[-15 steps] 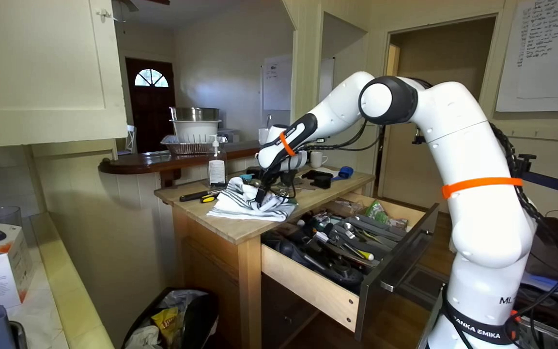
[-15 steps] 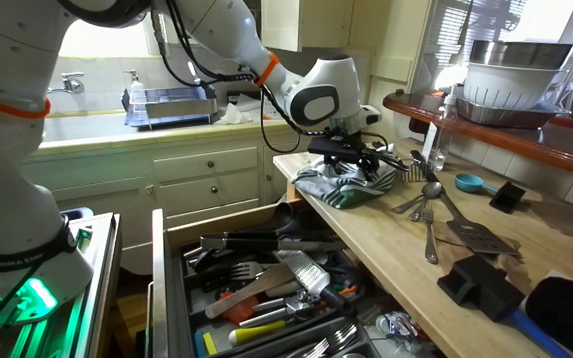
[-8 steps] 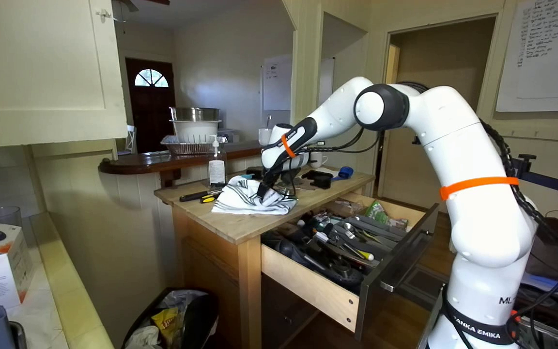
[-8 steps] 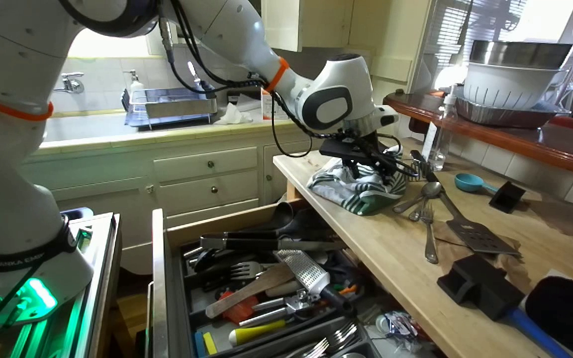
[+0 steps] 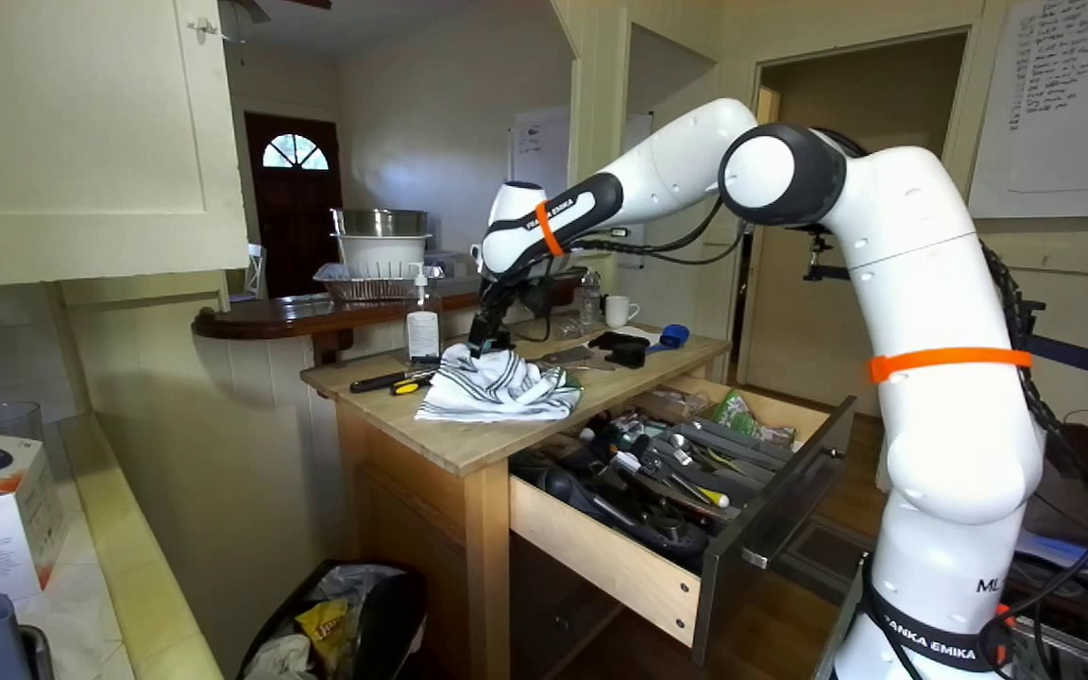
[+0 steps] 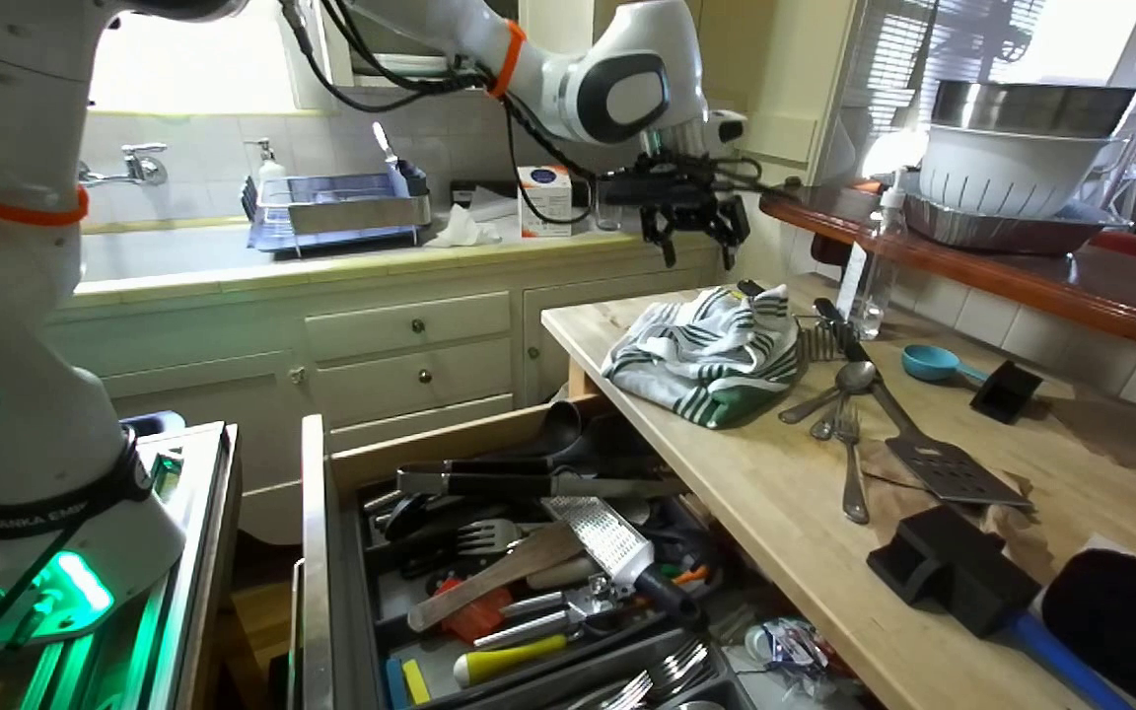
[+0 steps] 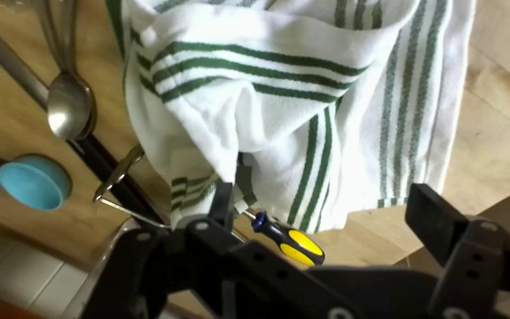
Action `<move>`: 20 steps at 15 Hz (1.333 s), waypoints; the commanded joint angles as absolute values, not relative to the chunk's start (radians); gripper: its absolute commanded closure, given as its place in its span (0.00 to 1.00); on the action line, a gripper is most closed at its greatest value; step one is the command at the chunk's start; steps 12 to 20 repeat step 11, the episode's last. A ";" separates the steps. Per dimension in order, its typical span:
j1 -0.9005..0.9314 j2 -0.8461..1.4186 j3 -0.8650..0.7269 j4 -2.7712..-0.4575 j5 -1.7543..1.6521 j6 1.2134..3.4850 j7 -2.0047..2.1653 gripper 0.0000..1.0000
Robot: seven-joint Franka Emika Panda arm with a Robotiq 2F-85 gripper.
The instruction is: Fold the tea towel and move it to the right
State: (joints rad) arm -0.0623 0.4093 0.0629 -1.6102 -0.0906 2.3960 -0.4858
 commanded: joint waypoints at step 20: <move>-0.086 0.126 0.015 -1.396 0.019 1.599 -0.584 0.00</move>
